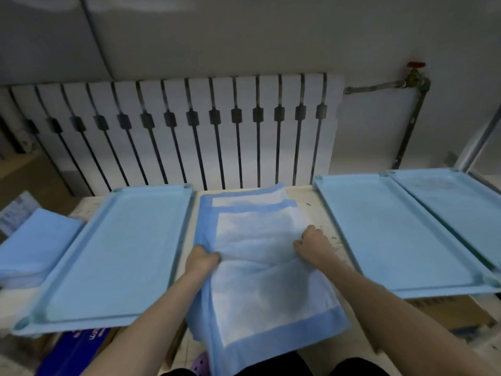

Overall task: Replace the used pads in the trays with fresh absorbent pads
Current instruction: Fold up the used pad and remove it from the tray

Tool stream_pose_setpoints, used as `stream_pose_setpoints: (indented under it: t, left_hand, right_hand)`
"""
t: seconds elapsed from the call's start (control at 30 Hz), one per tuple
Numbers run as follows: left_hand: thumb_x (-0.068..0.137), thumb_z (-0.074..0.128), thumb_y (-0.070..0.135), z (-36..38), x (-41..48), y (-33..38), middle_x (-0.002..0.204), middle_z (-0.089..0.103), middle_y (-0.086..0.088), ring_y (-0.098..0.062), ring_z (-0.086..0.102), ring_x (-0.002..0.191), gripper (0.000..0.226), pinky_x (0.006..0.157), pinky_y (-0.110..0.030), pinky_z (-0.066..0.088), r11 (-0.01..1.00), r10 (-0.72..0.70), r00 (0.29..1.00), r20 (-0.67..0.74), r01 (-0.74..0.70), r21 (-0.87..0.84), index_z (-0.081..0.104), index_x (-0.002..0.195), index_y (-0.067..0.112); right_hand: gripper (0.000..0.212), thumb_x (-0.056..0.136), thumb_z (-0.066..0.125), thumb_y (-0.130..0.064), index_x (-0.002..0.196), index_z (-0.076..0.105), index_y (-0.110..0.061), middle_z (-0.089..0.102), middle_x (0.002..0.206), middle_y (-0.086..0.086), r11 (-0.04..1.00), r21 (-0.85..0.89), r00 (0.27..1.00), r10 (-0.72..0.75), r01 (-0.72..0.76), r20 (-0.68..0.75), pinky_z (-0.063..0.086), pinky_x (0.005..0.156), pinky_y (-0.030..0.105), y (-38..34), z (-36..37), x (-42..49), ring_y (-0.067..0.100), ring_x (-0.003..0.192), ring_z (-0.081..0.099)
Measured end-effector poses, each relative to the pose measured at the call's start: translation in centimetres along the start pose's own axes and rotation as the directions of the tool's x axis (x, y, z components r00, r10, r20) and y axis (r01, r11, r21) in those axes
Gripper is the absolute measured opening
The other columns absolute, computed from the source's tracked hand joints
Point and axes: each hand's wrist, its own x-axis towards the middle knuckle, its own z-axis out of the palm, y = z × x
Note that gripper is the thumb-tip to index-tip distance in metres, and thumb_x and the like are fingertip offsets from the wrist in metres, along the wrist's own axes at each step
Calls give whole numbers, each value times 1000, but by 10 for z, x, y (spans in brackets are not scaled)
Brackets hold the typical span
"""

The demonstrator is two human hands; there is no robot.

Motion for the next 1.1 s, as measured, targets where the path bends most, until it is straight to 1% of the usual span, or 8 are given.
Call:
stream_pose_setpoints:
  t: [0.17,0.3,0.47,0.6,0.7,0.8,0.93,1.1]
  left_hand:
    - [79,67,21,3,22,-8,99,58,-17,-33,59,98,29,80,-35,47,999,2,999,-34,-4,-46,51,96,4]
    - [85,53,10,-6,33,5,92,62,-15,-31,62,89,13,69,-30,44,951,153,988,-27,-154,-267,59,93,1]
    - [87,37,-1,-28,36,44,102,68,-5,-22,63,89,39,79,-34,50,815,383,914,-134,-402,-418,66,107,15]
    - [93,39,0,-46,42,65,110,65,3,-17,62,100,40,82,-22,49,757,498,821,-280,-569,-321,58,124,15]
    - [95,49,16,-44,57,56,131,55,-10,-32,54,116,53,89,-33,45,920,340,906,-252,-375,-109,31,145,13]
    - [89,60,23,-34,63,30,138,45,-18,-34,49,123,70,95,-37,41,985,140,989,-49,-134,113,22,143,2]
    - [83,61,14,-22,47,7,113,54,-17,-35,56,106,48,77,-34,42,949,97,995,14,-97,299,36,122,1]
    - [87,52,10,-23,25,-1,118,56,-21,-36,56,109,41,80,-35,43,834,91,995,32,-94,543,36,123,-2]
  right_hand:
    - [20,83,47,-6,99,54,-16,54,112,14,987,88,991,-136,137,-19,39,71,29,-3,0,13,26,87,52]
    - [34,90,42,-6,116,63,-13,49,118,12,961,-108,958,-264,253,-108,48,84,37,-13,-9,20,32,98,57]
    - [29,93,44,-7,117,61,-8,48,104,10,880,-180,803,-475,440,-360,50,68,43,-39,-31,24,33,88,54]
    - [39,92,46,-5,130,51,-11,47,108,8,862,-215,712,-501,458,-492,45,56,36,-58,-41,37,29,83,51]
    - [59,90,50,-6,145,31,-16,37,131,11,905,-243,830,-418,348,-369,44,65,34,-60,-32,54,30,100,50]
    - [63,91,52,-13,148,25,-17,17,151,16,918,-258,925,-348,302,-154,42,97,39,-52,-8,54,33,131,33]
    - [38,91,49,-16,128,54,-12,38,136,10,875,-170,891,-448,454,72,44,98,37,-47,28,28,30,123,45]
    - [38,96,43,-27,132,49,-14,42,134,7,777,-248,813,-528,579,244,44,96,40,-40,46,-11,26,122,43]
